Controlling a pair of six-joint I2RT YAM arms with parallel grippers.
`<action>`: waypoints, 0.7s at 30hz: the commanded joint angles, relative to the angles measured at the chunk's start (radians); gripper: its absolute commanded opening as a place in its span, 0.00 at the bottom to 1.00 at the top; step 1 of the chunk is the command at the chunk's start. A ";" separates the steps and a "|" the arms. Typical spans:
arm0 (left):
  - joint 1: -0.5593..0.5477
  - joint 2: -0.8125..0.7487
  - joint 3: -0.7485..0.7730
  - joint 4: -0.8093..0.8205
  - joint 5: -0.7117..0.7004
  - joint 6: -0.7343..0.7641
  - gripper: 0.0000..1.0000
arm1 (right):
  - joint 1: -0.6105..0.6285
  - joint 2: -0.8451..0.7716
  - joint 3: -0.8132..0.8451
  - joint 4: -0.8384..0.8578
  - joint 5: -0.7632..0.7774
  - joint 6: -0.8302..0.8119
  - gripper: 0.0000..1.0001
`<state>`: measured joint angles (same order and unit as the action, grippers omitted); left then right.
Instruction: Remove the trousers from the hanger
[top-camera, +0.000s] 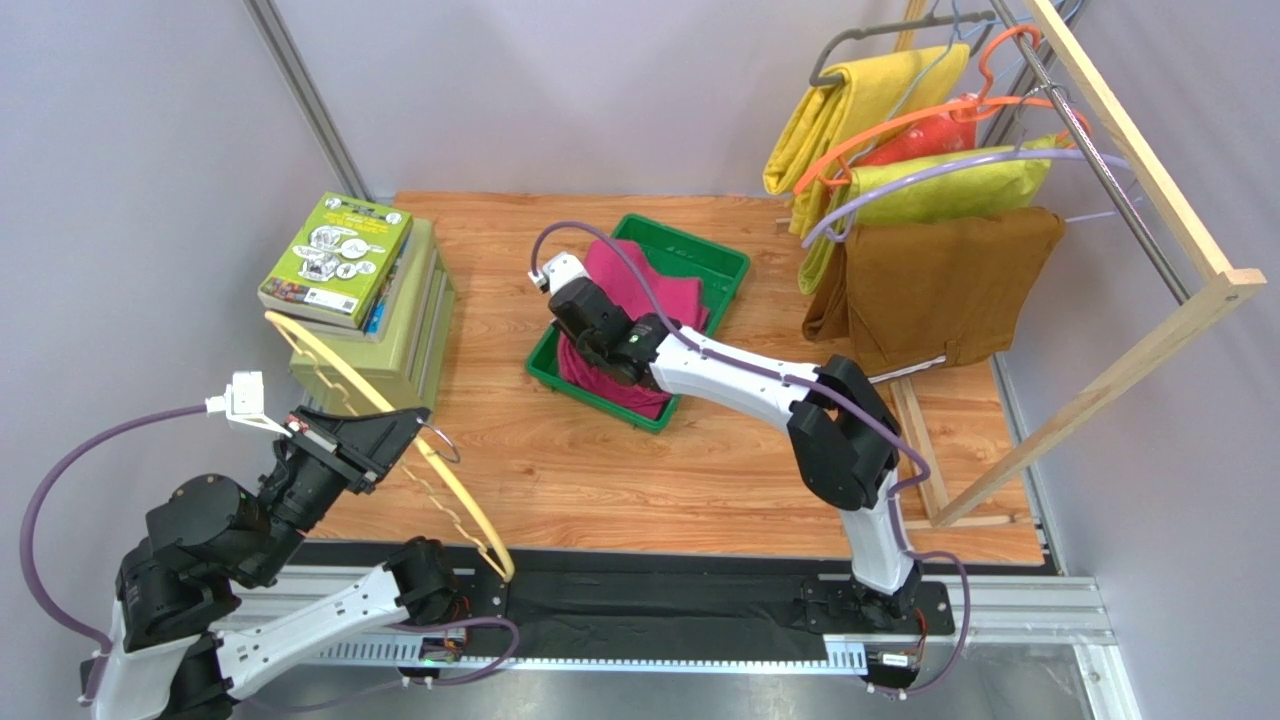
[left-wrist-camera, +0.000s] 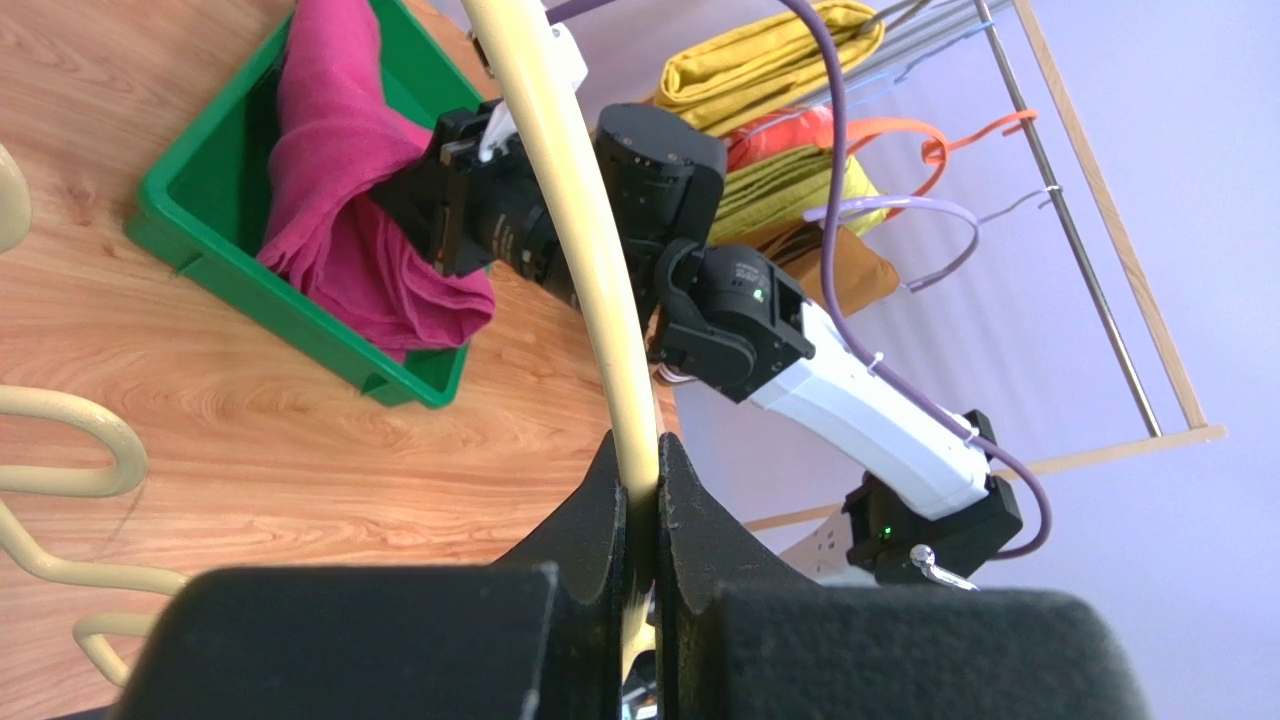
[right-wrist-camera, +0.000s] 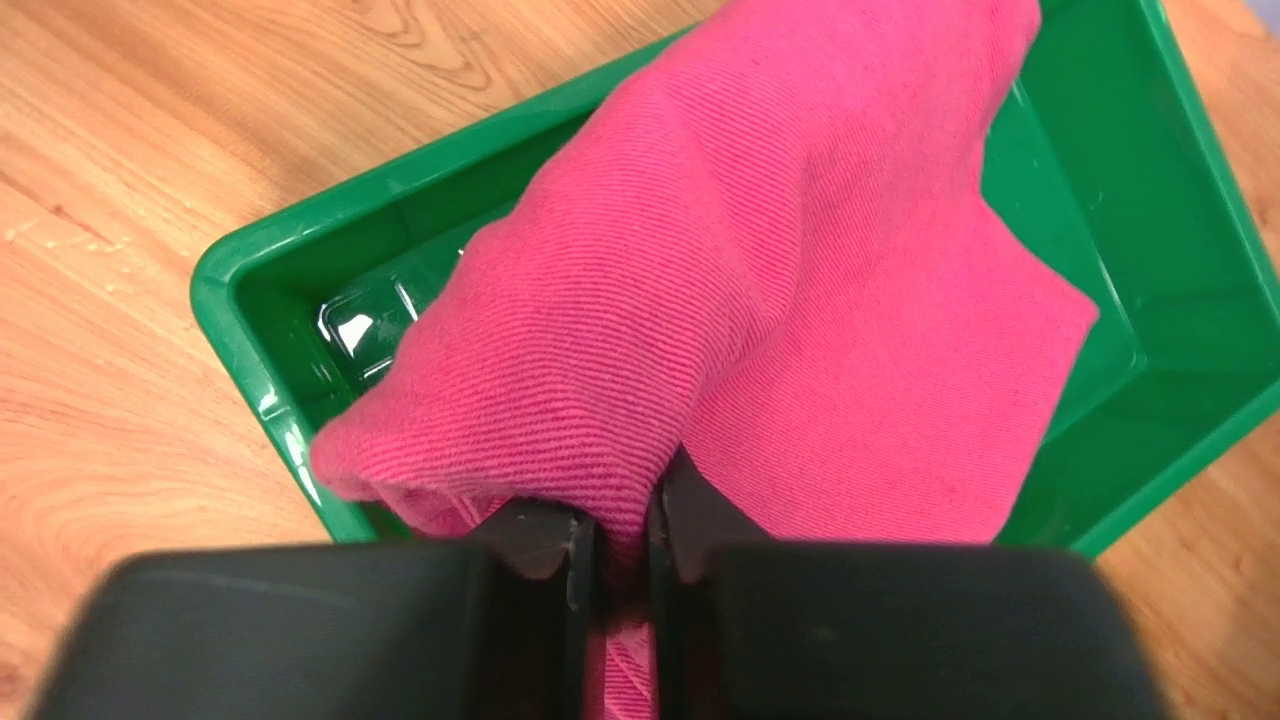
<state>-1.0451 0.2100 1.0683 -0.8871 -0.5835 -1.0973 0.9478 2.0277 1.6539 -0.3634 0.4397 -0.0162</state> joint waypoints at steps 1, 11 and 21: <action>-0.001 0.008 0.016 0.059 0.019 0.001 0.00 | -0.020 -0.015 0.092 -0.156 -0.003 0.137 0.21; -0.001 0.051 -0.016 0.123 0.039 -0.001 0.00 | -0.006 -0.256 -0.005 -0.410 0.054 0.243 0.62; -0.001 0.112 -0.045 0.209 0.125 -0.012 0.00 | 0.081 -0.631 -0.300 -0.488 -0.189 0.351 0.88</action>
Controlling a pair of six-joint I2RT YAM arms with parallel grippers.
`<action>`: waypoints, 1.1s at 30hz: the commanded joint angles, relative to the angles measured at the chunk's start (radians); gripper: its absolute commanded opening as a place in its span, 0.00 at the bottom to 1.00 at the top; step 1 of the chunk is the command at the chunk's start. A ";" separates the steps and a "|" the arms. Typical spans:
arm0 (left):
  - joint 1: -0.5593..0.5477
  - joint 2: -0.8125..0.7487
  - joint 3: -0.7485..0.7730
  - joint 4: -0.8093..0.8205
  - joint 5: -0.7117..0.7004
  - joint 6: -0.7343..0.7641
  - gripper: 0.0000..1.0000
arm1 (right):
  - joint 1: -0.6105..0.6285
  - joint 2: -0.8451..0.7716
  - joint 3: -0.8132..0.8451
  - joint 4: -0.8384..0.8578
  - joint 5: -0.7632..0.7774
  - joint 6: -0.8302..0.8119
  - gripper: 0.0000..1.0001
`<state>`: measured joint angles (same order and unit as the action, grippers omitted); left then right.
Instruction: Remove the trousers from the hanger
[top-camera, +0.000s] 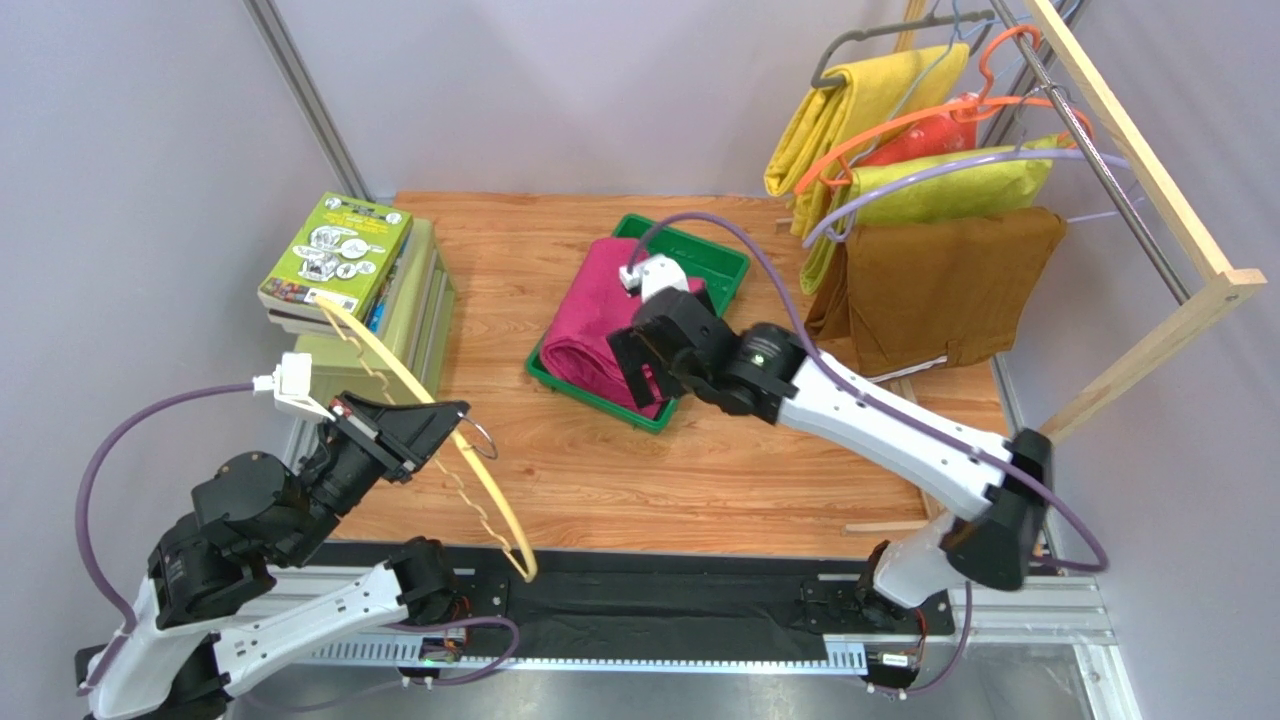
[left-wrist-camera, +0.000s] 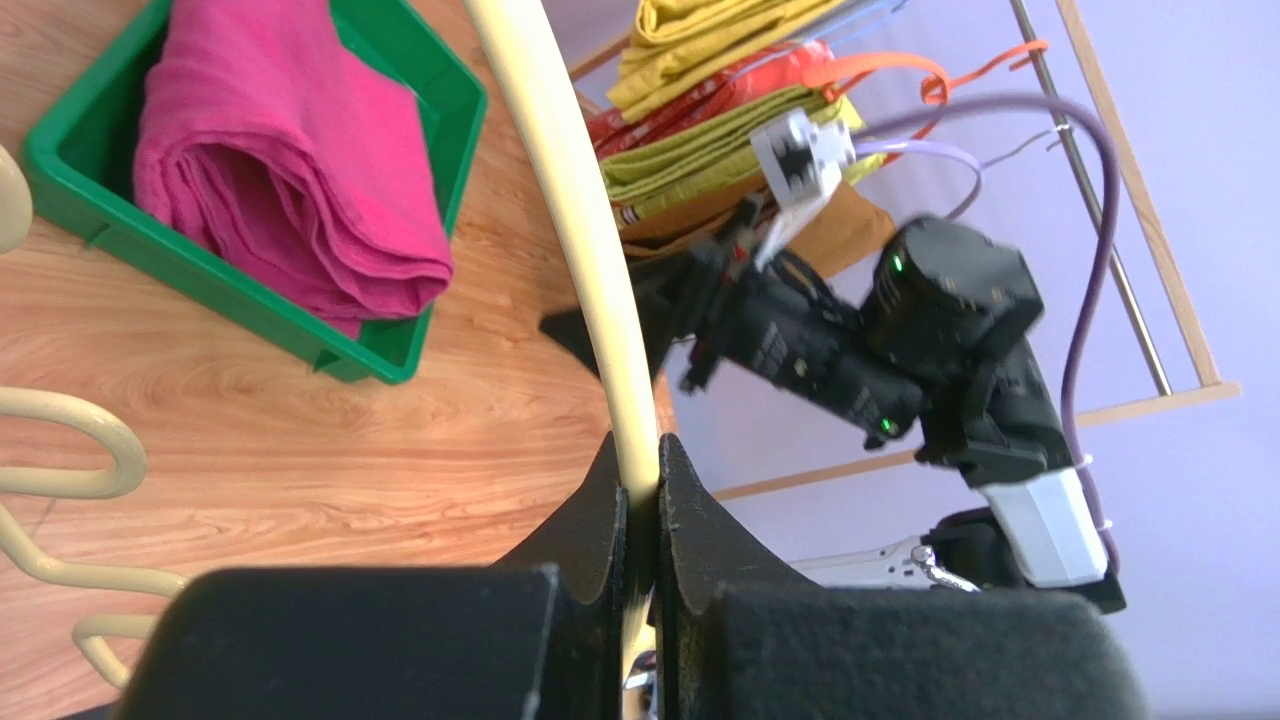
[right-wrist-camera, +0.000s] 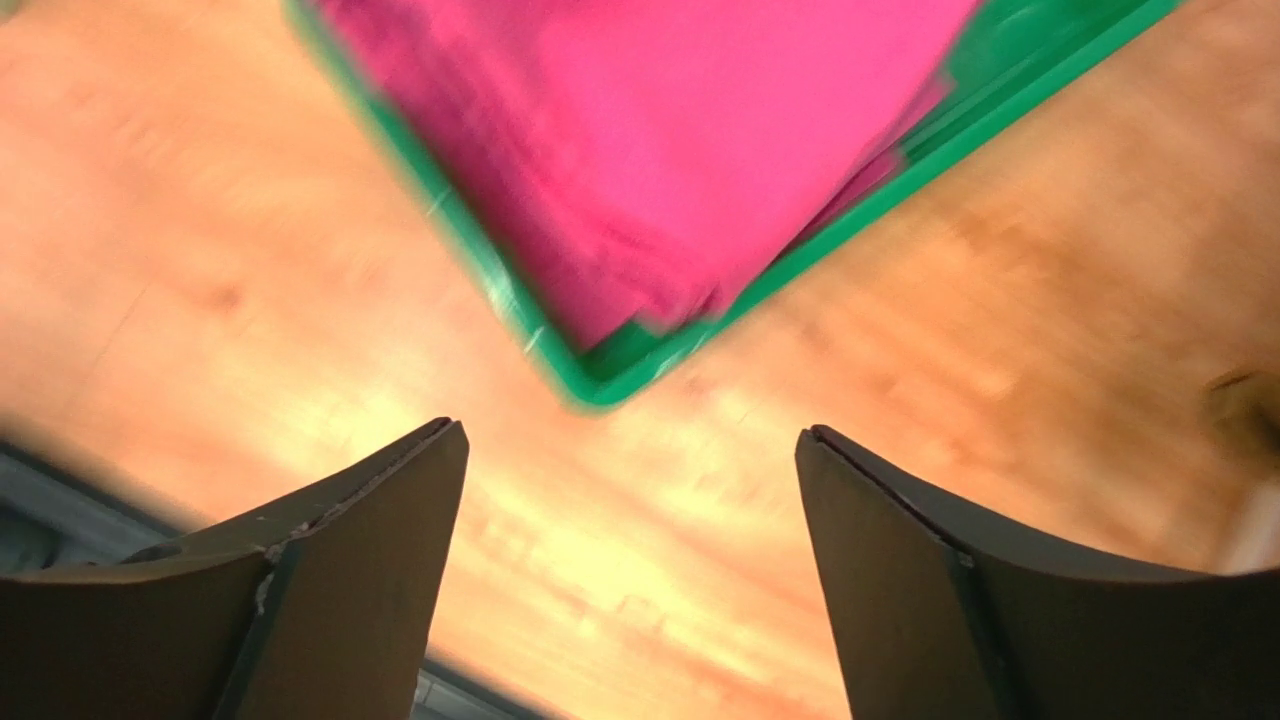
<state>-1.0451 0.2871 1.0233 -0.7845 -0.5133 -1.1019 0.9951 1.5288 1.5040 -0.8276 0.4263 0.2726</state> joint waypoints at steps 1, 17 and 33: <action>-0.001 0.041 0.000 0.113 0.062 -0.009 0.00 | 0.045 -0.181 -0.190 0.004 -0.208 0.069 0.89; -0.001 0.218 -0.101 0.459 0.418 -0.131 0.00 | 0.295 -0.702 -0.562 0.477 -0.615 0.249 0.84; -0.001 0.357 -0.144 0.709 0.550 -0.269 0.00 | 0.438 -0.730 -0.696 0.682 -0.661 0.318 0.61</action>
<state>-1.0451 0.6315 0.8402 -0.1883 0.0010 -1.3384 1.4059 0.8135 0.8139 -0.2348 -0.2375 0.5728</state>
